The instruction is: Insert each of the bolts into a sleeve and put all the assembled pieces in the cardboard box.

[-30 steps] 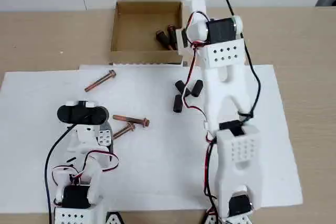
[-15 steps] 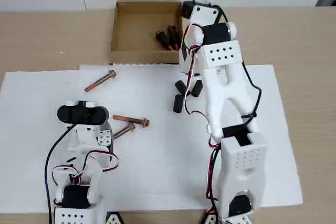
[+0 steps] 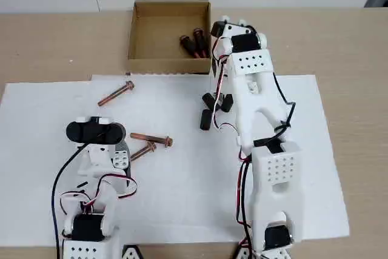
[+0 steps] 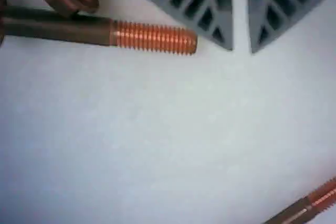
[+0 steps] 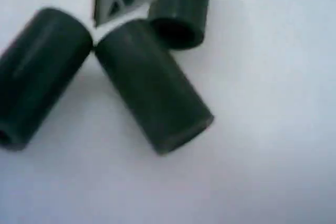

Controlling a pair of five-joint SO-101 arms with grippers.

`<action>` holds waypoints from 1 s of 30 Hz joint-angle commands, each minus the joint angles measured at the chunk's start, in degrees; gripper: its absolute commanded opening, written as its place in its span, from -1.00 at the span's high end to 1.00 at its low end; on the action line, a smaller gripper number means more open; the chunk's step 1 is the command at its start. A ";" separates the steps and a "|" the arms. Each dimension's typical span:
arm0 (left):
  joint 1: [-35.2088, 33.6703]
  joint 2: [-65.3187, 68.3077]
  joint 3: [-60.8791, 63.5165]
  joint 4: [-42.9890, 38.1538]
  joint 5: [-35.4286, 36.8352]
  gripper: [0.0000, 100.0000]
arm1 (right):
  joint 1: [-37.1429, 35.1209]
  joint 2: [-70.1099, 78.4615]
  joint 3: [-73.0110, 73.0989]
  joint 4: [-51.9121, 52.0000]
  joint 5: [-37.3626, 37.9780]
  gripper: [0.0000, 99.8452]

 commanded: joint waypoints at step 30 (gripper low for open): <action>-0.35 -0.53 -0.31 0.26 -0.18 0.99 | 0.22 -0.57 -0.26 -2.07 -0.62 1.00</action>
